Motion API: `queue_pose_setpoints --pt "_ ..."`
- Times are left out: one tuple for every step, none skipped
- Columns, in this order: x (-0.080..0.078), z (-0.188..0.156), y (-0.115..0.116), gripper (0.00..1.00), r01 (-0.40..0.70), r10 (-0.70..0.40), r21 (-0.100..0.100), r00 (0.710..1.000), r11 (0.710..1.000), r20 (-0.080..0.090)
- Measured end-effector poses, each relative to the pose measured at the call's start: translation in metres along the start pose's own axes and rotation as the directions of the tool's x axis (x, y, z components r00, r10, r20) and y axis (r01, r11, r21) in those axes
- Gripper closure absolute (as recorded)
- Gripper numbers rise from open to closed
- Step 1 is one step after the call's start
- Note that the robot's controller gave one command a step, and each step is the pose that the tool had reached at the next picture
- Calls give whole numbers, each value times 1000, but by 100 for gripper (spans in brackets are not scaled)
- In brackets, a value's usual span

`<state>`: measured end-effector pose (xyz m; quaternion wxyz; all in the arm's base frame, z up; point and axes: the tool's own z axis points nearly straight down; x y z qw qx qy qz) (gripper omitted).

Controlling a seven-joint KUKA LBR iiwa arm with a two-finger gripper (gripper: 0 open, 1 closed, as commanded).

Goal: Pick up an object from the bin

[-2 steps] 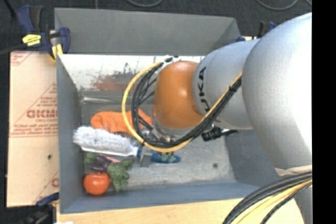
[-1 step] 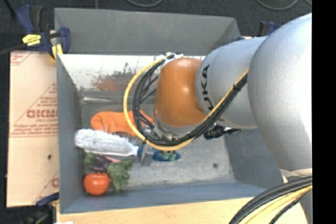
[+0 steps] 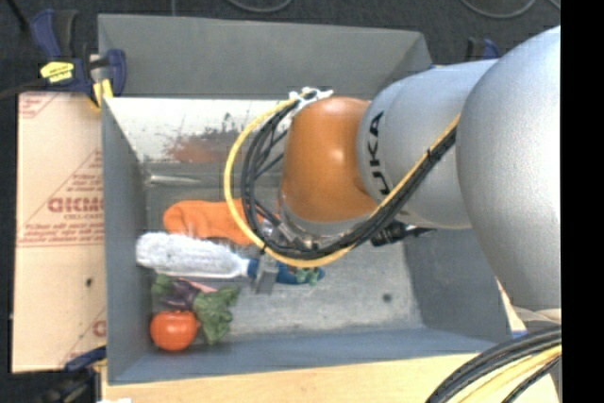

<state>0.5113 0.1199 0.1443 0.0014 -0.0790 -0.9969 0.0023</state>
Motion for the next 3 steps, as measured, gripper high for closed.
queue_pose_setpoints --pt "0 -9 0 100 1 -1 -1 1000 1000 2" --pt "-1 -15 0 100 2 -2 -1 1000 1000 3" --pt "0 -19 0 100 3 -3 -1 1000 1000 1"
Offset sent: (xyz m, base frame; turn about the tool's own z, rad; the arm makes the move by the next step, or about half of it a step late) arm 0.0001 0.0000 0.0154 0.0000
